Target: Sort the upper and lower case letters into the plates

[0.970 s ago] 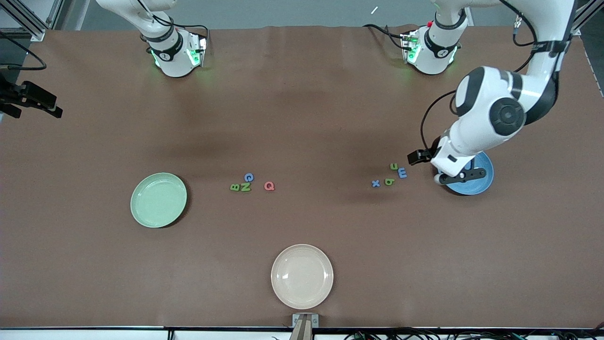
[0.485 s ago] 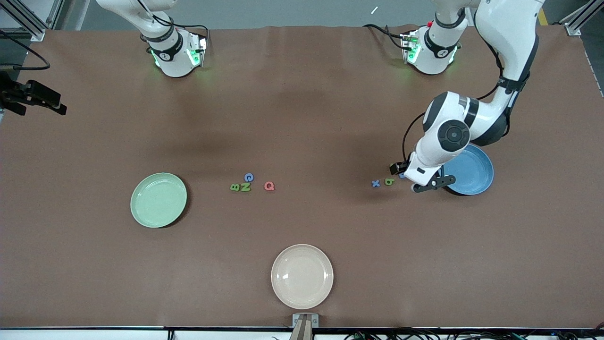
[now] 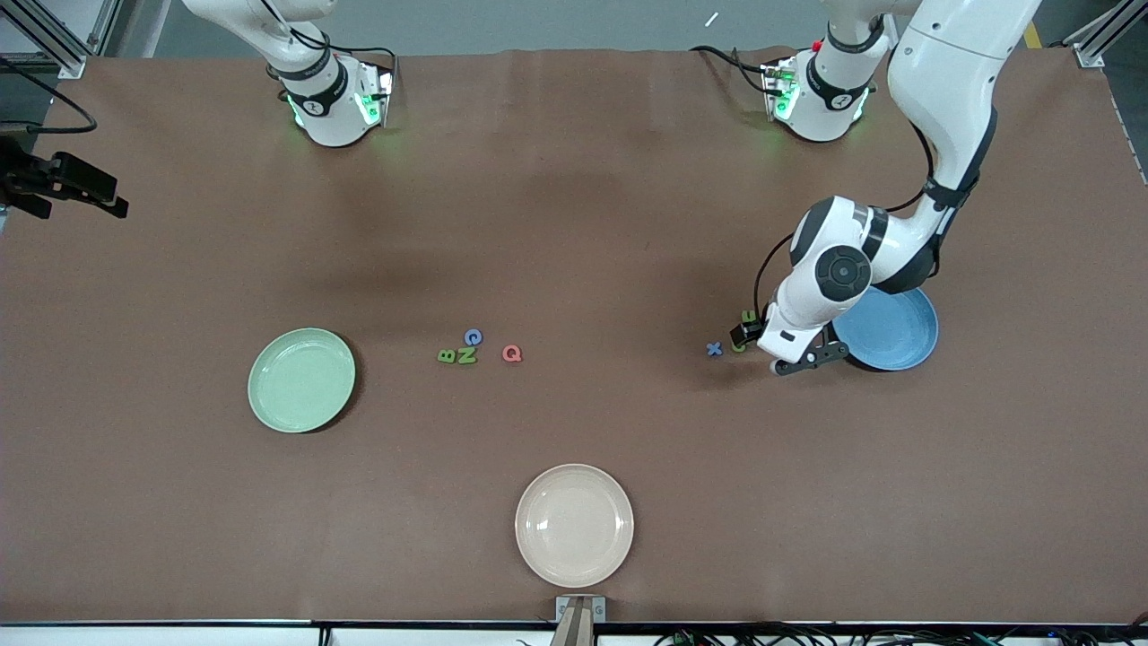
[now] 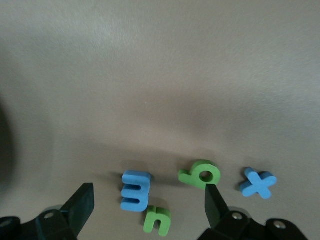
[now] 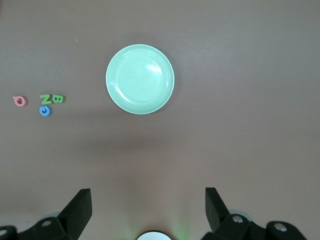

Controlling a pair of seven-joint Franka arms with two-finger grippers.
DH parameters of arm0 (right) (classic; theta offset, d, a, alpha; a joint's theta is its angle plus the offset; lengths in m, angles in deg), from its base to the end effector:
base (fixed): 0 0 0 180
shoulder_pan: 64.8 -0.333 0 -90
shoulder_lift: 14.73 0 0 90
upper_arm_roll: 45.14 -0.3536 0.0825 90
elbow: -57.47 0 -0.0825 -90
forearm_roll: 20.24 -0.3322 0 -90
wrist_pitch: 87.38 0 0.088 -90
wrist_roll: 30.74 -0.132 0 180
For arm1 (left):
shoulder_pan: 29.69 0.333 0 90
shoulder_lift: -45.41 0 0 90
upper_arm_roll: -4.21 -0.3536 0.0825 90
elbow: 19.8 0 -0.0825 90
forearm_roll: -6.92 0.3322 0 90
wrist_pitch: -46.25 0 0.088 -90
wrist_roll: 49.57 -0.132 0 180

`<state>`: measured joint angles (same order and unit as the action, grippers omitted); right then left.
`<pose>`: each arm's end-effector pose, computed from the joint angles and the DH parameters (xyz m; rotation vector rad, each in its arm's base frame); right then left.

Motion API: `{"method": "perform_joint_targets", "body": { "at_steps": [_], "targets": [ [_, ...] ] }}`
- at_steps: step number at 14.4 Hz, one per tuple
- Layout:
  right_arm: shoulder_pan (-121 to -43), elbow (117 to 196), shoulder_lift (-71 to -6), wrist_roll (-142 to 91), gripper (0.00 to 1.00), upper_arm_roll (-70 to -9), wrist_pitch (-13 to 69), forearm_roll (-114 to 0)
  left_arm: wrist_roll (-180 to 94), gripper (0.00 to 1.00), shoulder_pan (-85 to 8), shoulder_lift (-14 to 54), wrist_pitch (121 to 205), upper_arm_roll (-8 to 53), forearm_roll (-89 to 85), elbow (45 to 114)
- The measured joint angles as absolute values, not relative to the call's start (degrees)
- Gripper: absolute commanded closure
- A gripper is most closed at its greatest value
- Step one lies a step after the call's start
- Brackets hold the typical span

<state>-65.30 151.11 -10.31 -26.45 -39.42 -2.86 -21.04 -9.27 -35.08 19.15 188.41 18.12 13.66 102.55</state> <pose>0.4611 -0.0424 0.6400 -3.1106 0.0231 0.1250 0.5185 -0.1768 0.2388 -3.0926 -0.4500 0.1600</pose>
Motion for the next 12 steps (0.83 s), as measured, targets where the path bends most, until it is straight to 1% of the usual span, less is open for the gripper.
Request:
{"method": "perform_joint_targets", "body": {
  "at_steps": [2,6,12],
  "targets": [
    [-65.3,151.1,-10.3,-26.4,0.00,-39.4,-2.9,-21.0,-9.2,0.25,-34.9,18.9,189.4,18.1,13.7,103.5],
    [-65.3,151.1,-10.3,-26.4,0.00,-39.4,-2.8,-21.0,-9.1,0.34,-34.4,19.1,190.4,18.1,13.7,104.3],
    [-65.3,151.1,-10.3,-26.4,0.00,-39.6,-2.5,-21.1,-9.1,0.34,-34.0,19.1,190.5,18.1,13.7,104.3]
  ]
}}
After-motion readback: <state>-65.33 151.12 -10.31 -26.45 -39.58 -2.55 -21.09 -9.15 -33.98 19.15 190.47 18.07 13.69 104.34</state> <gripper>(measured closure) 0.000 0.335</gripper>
